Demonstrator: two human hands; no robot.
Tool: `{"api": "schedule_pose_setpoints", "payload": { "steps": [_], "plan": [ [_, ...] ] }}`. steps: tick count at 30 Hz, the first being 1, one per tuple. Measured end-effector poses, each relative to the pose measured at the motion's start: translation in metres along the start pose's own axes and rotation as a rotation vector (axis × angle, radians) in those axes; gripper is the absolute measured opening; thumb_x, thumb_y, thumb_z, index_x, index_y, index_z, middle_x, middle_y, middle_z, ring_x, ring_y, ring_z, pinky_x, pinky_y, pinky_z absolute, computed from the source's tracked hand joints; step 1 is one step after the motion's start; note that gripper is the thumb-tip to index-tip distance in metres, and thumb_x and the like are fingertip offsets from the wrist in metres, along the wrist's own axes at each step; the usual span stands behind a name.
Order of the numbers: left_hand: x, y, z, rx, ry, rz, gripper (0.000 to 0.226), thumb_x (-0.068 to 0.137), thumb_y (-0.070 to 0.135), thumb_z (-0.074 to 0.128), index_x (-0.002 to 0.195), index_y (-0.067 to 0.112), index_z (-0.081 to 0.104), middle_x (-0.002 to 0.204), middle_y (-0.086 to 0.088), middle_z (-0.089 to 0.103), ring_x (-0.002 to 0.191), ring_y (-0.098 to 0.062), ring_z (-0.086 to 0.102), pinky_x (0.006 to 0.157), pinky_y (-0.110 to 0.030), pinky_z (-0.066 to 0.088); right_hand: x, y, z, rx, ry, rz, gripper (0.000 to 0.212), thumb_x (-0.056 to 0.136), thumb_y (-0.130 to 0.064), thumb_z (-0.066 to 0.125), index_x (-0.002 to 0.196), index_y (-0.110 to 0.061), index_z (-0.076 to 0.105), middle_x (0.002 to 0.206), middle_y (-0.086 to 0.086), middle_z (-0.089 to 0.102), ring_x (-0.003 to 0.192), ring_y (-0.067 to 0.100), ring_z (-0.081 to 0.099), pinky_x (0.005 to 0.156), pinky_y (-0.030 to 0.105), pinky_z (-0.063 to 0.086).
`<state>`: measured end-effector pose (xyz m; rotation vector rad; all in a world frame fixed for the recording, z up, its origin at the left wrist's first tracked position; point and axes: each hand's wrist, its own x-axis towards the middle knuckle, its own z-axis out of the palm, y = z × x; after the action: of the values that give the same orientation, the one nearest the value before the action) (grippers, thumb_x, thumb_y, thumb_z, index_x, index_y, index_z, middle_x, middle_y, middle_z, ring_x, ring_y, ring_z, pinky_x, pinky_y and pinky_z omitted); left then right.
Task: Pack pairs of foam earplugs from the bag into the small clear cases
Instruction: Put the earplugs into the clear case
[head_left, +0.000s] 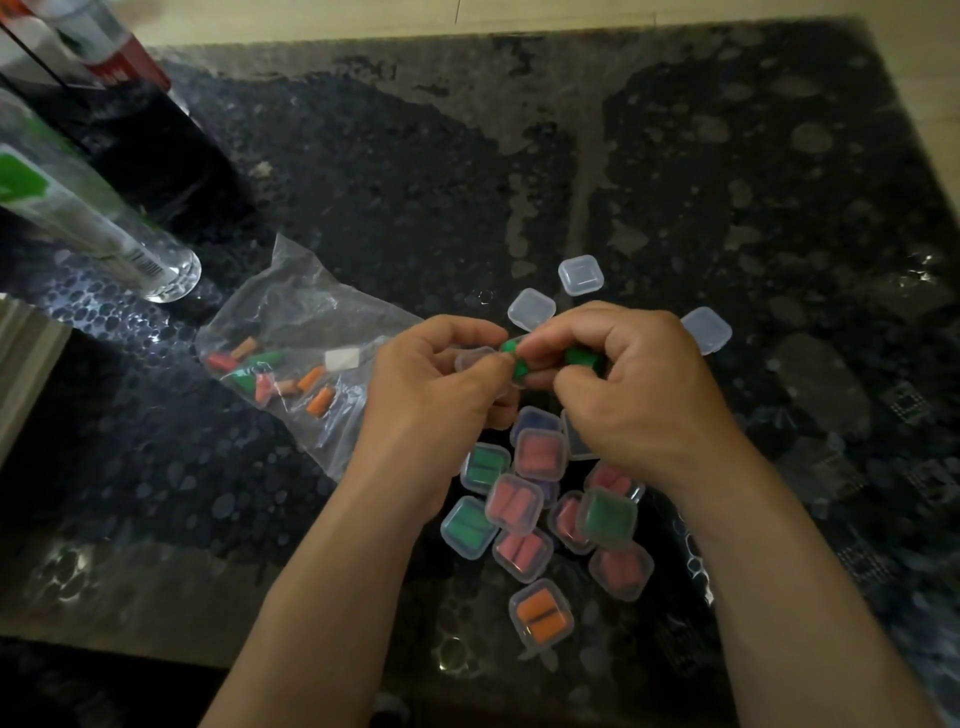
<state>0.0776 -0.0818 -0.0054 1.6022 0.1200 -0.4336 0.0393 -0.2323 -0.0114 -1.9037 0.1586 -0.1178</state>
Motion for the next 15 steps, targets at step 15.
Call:
{"api": "schedule_pose_setpoints", "payload": {
  "steps": [15],
  "plan": [
    [0.0030, 0.0013, -0.0017, -0.060, -0.004, -0.049, 0.016, 0.089, 0.010, 0.077, 0.103, 0.011, 0.070, 0.070, -0.010, 0.066, 0.064, -0.028, 0.060, 0.059, -0.032, 0.053, 0.0012, -0.0064, -0.0051, 0.276, 0.141, 0.027, 0.011, 0.090, 0.000, 0.073, 0.092, -0.004, 0.063, 0.078, 0.010, 0.072, 0.065, 0.019, 0.074, 0.052, 0.027, 0.058]
  ]
}}
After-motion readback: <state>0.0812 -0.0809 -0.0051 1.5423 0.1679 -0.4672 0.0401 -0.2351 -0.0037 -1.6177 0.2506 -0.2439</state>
